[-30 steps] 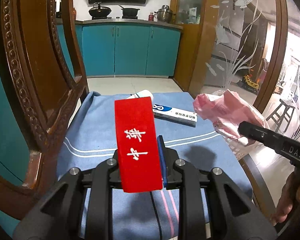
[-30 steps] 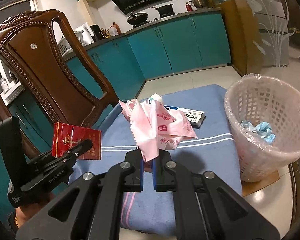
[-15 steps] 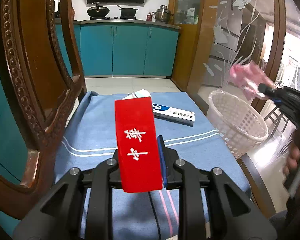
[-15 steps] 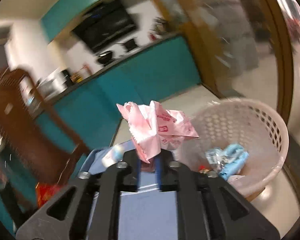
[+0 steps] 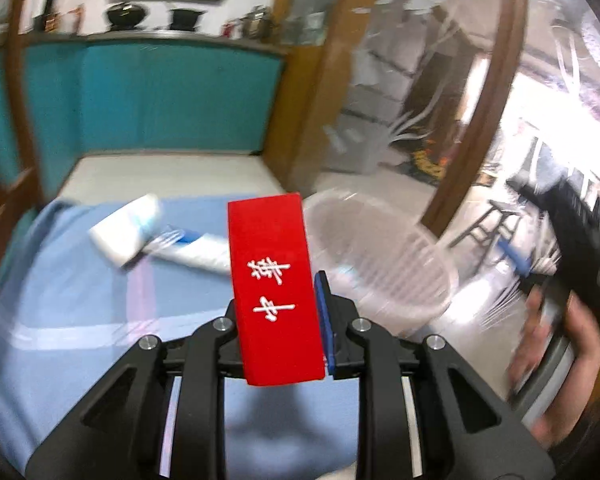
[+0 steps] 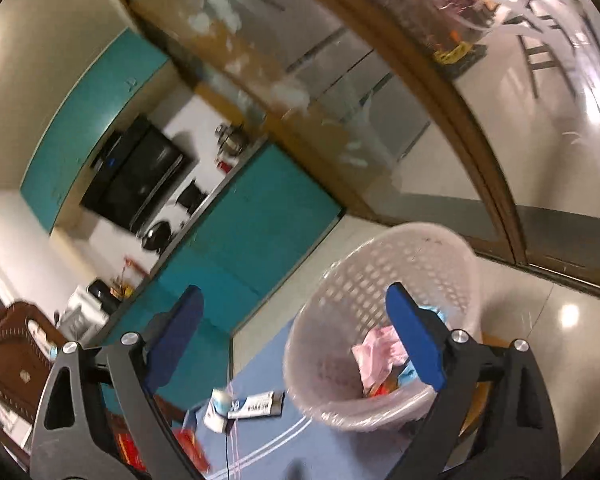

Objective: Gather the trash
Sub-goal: 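Move the pink paper over the basket and open the right tool, then move the red cigarette box over the basket and open the left tool, then grasp the striped white paper cup with the right tool and lift it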

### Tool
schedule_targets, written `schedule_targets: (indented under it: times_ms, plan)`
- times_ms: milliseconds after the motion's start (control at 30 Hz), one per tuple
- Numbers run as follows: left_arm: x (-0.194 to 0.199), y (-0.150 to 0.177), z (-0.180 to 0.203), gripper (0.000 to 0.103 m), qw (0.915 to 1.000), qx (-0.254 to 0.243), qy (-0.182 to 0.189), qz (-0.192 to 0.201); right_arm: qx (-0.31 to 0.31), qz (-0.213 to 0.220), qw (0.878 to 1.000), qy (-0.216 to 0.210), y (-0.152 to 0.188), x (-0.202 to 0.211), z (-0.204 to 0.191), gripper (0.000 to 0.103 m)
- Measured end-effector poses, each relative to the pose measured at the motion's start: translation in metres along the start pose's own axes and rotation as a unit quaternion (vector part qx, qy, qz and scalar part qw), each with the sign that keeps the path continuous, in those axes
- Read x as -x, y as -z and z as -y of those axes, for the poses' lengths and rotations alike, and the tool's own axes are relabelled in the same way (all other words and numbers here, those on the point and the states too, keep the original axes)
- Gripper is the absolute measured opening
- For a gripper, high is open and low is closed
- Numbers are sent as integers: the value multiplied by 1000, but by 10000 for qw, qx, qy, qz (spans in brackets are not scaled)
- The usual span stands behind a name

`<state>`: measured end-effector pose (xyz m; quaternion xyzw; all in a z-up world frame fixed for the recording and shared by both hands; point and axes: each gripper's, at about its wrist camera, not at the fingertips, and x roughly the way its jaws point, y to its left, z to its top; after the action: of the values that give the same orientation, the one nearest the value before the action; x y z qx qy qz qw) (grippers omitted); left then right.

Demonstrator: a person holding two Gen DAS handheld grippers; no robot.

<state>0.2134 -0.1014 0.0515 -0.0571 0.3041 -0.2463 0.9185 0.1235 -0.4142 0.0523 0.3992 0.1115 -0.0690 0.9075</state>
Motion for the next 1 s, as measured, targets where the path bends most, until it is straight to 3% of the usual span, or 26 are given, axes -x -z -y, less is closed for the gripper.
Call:
schedule_targets:
  times_ms: [133, 200, 233, 267, 367, 467, 533, 633, 733, 833, 900, 1000]
  plan:
    - [-51, -50, 59, 25, 9985, -39, 537, 122, -241, 91, 9997, 41, -4, -2, 11, 91]
    - [-82, -66, 80, 58, 9986, -117, 507, 124, -232, 53, 9997, 39, -3, -6, 12, 91]
    - [-95, -69, 84, 91, 9994, -149, 288, 87, -197, -11, 9998, 15, -3, -7, 13, 91]
    - [-102, -68, 85, 95, 9998, -147, 79, 92, -168, -46, 9998, 9, -3, -10, 13, 91]
    - [-109, -49, 68, 95, 9992, -61, -385, -92, -29, -121, 9999, -42, -4, -6, 9, 91]
    - [-82, -20, 30, 95, 9959, 38, -907, -12, 574, -444, 9973, -78, 5, -20, -11, 91]
    - [-54, 1, -3, 95, 9904, 133, -1374, 36, 1263, -967, 9872, -84, 23, -44, -33, 91]
    - [-10, 26, -54, 97, 9825, 371, -1824, 52, 2270, -1736, 9583, -82, 68, -80, -64, 91]
    - [27, 35, -103, 98, 9690, 960, -2275, 22, 2899, -2324, 9283, -156, 116, -109, -87, 91]
    - [53, 37, -130, 99, 9625, 1435, -2290, 217, 3344, -2659, 9034, -368, 151, -131, -110, 91]
    - [58, 37, -138, 99, 9610, 1403, -2367, 268, 3623, -2927, 8834, -514, 175, -147, -128, 91]
    - [58, 36, -147, 99, 9622, 1506, -2258, 211, 4248, -3193, 8446, -653, 213, -171, -160, 91]
